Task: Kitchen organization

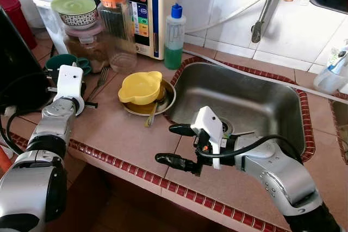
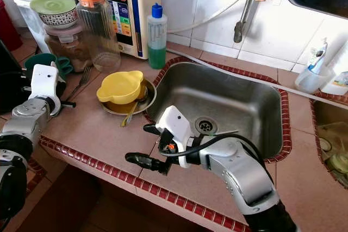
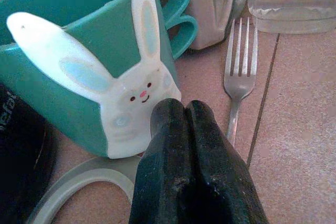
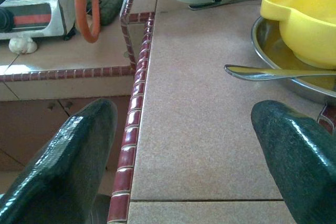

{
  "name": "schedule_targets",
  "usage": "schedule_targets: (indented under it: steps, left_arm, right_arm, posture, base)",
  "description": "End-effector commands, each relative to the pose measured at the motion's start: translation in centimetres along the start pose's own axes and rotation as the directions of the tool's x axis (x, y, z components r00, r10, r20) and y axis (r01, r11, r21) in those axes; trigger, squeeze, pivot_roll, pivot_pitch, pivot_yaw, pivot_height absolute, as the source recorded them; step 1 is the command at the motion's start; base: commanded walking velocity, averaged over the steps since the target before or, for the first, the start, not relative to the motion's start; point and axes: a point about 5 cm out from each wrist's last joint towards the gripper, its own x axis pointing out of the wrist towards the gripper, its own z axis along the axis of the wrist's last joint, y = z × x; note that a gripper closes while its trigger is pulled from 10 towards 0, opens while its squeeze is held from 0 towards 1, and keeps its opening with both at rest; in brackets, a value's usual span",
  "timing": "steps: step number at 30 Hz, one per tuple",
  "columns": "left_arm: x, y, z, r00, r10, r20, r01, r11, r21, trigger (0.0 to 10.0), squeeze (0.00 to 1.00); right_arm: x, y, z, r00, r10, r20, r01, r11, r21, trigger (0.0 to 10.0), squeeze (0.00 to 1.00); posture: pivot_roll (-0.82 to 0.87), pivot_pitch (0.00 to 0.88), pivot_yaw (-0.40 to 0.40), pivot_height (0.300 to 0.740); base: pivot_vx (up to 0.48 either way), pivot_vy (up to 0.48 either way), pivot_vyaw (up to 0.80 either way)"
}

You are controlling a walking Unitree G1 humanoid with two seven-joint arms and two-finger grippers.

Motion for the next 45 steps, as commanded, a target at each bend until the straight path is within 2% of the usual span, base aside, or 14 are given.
schedule_targets:
  steps: [1,2,8,15,24,30,31,36,38,39,40,42,43,45]
  left_arm:
    - [0.0,0.2,0.2,1.000,0.011,0.023,-0.011,1.000,-0.001,10.0,0.75]
    - [0.0,0.0,0.3,1.000,0.001,0.031,-0.001,1.000,-0.017,10.0,1.00]
    - [0.0,-0.5,0.5,0.998,0.010,0.060,-0.009,1.000,-0.018,10.0,1.00]
    - [0.1,-0.9,0.4,0.999,0.016,0.046,-0.015,1.000,-0.012,10.0,1.00]
    - [0.2,-0.7,0.0,0.999,0.038,0.007,-0.038,0.999,0.006,10.0,1.00]
    - [0.1,-0.8,-0.8,0.997,0.041,-0.058,-0.040,0.999,0.035,10.0,1.00]
    - [0.1,-0.9,-0.9,0.997,0.032,-0.070,-0.029,0.999,0.035,10.0,0.00]
    - [0.1,-1.3,-1.3,0.994,-0.015,-0.110,0.017,1.000,0.021,10.0,0.00]
    - [0.1,-1.7,-1.8,0.987,-0.065,-0.150,0.067,0.998,0.006,10.0,0.00]
    - [0.1,-1.8,-1.8,0.985,-0.072,-0.156,0.072,0.997,-0.006,8.5,0.00]
    - [0.1,-1.9,-1.9,0.982,-0.089,-0.165,0.088,0.996,-0.013,5.3,0.00]
    - [0.0,-2.0,-1.9,0.981,-0.099,-0.168,0.099,0.995,-0.012,5.3,0.00]
    - [0.0,-2.0,-2.1,0.978,-0.108,-0.179,0.105,0.994,-0.022,0.0,0.00]
    - [0.0,-2.0,-2.2,0.977,-0.110,-0.182,0.107,0.994,-0.027,0.0,0.00]
  right_arm:
    - [0.1,-0.1,0.3,1.000,-0.003,0.000,0.003,1.000,-0.017,10.0,0.00]
    - [0.1,-0.1,0.3,1.000,-0.003,0.000,0.003,1.000,-0.017,10.0,0.00]
    - [0.1,0.0,0.2,1.000,-0.002,0.000,0.002,1.000,-0.018,10.0,0.00]
    - [0.0,0.0,0.2,1.000,-0.002,-0.006,0.002,1.000,-0.023,10.0,0.00]
    - [-0.1,0.1,0.2,1.000,-0.001,-0.010,0.001,1.000,-0.024,10.0,0.00]
    - [-0.1,0.0,0.1,1.000,-0.001,-0.012,0.000,1.000,-0.026,10.0,0.00]
    - [-0.1,0.0,0.1,1.000,0.000,-0.012,0.000,1.000,-0.026,10.0,0.00]
    - [-0.1,0.0,0.2,1.000,0.002,-0.012,-0.002,1.000,-0.029,10.0,0.00]
    - [0.0,0.1,0.2,1.000,0.003,-0.012,-0.004,1.000,-0.031,10.0,0.00]
    - [0.0,0.1,0.2,1.000,0.003,-0.012,-0.003,0.999,-0.032,10.0,0.00]
    - [0.0,0.1,0.2,1.000,0.003,-0.011,-0.003,0.999,-0.032,10.0,0.00]
    - [0.0,0.1,0.2,1.000,0.003,-0.011,-0.003,0.999,-0.032,10.0,0.00]
    - [0.0,0.1,0.2,1.000,0.002,-0.011,-0.002,0.999,-0.032,10.0,0.00]
    - [0.0,0.1,0.2,1.000,0.002,-0.011,-0.002,1.000,-0.031,10.0,0.00]
  posture:
    - [0.05,0.061,-0.007,0.740]
    - [0.05,0.061,-0.007,0.740]
    - [0.04,0.063,-0.006,0.740]
    - [0.04,0.067,-0.008,0.740]
    - [0.03,0.066,-0.005,0.740]
    - [0.03,0.064,-0.007,0.740]
    - [0.03,0.064,-0.007,0.740]
    - [0.03,0.063,-0.007,0.740]
    - [0.03,0.062,-0.005,0.740]
    - [0.03,0.062,-0.005,0.740]
    - [0.03,0.062,-0.004,0.740]
    - [0.03,0.062,-0.004,0.740]
    - [0.03,0.064,-0.002,0.740]
    - [0.03,0.064,-0.003,0.740]
  base:
    - [0.000,0.000,0.00]
    - [0.000,0.000,0.00]
    - [0.000,0.000,0.00]
    - [0.000,0.000,0.00]
    - [0.000,0.000,0.00]
    - [0.000,0.000,0.00]
    - [0.000,0.000,0.00]
    - [0.000,0.000,0.00]
    - [0.000,0.000,0.00]
    - [0.000,0.000,0.00]
    - [0.000,0.000,0.00]
    - [0.000,0.000,0.00]
    - [0.000,0.000,0.00]
    - [0.000,0.000,0.00]
